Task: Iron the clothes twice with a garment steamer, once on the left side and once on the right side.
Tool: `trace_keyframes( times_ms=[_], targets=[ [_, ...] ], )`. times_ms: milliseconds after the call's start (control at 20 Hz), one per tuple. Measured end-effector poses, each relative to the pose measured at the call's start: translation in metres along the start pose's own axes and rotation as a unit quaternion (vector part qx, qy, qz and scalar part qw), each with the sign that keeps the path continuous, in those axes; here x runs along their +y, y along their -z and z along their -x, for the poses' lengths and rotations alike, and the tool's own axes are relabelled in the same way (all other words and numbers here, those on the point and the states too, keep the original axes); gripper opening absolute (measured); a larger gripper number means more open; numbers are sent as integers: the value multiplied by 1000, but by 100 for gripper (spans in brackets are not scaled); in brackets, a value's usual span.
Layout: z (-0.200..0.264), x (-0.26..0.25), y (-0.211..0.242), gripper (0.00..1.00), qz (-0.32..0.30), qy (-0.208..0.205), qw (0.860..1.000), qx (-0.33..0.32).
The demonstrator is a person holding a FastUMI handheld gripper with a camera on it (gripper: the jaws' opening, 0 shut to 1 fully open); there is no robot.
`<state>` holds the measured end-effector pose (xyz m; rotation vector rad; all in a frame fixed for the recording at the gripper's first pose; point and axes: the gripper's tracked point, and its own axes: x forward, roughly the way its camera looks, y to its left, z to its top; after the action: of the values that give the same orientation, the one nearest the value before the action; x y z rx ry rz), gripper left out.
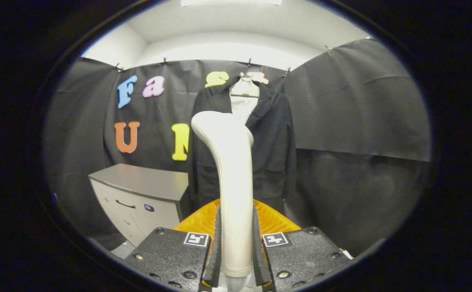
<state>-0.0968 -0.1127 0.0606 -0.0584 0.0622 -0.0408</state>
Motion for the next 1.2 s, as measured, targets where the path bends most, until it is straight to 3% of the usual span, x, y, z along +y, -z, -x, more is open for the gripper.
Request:
trace_keyframes(
  times_ms=[300, 650, 1200],
  targets=[
    [53, -21, -16, 35, 8, -68, 997, -37],
    [95, -33, 9, 35, -5, -116, 993, -20],
    [104, -46, 32, 35, -28, -87, 996, 8]
  ],
)
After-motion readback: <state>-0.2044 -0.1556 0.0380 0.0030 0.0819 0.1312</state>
